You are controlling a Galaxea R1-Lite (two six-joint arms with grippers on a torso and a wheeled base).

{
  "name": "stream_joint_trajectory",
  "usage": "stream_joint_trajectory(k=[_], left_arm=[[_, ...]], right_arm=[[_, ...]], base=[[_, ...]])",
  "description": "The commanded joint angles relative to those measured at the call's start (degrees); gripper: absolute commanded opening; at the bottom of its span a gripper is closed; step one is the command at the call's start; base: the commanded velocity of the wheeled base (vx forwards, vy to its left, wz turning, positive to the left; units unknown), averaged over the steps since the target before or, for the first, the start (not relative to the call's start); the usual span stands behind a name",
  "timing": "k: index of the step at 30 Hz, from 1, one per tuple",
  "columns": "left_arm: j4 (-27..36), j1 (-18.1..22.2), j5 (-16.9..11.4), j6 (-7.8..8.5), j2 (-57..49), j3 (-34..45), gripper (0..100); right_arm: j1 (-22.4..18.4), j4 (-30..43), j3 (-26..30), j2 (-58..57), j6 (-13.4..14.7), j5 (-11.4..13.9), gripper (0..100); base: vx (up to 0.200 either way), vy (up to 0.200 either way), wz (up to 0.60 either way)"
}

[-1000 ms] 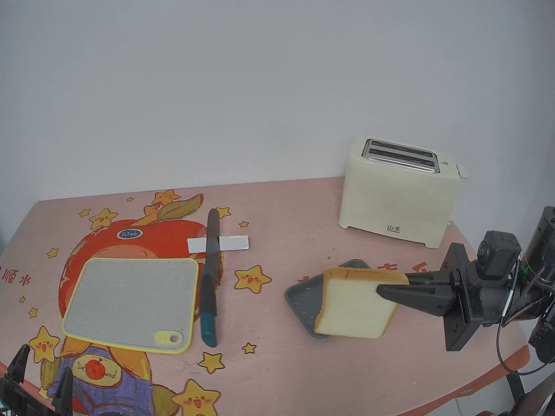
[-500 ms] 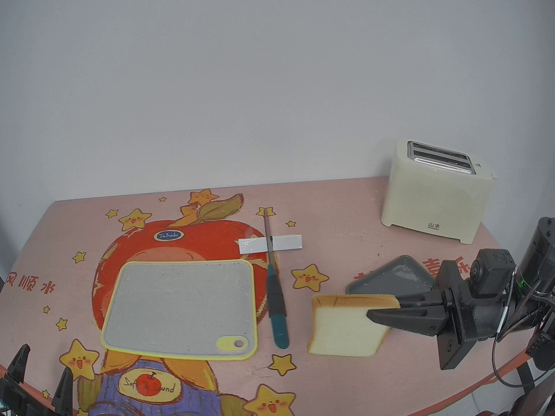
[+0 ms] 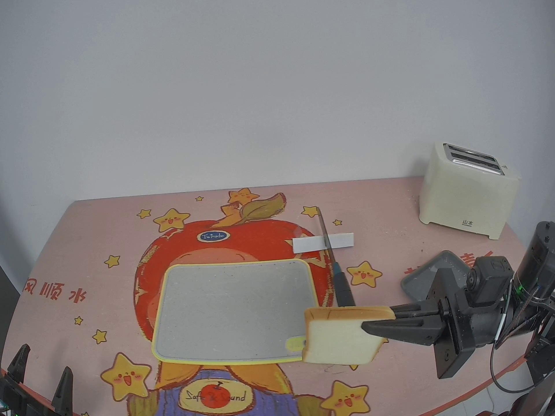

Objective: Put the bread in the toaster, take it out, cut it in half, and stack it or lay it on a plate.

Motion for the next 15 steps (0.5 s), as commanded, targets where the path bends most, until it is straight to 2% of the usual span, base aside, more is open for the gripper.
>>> stream_joint_trajectory(k=[1,3,10,15], left_arm=[[0.02,0.00,0.00,-0.04,-0.25,0.84,100],[0.02,0.00,0.00,-0.04,-0.25,0.84,100],[0.02,0.00,0.09,-0.04,-0.25,0.84,100],[0.02,0.00,0.09,-0.04,-0.25,0.84,100]], right_arm=[[0.21,-0.04,0.24,0.46,0.01,0.02,0],[0.21,-0.13,0.24,0.89,-0.08,0.02,0],[0.91,-0.13,0.33,0.89,-0.08,-0.06,0],[0.73,-0.22,0.24,1.86,0.01,-0.06,0]], base=[[0.000,0.000,0.00],[0.000,0.000,0.00],[-0.200,0.000,0.00],[0.000,0.000,0.00]])
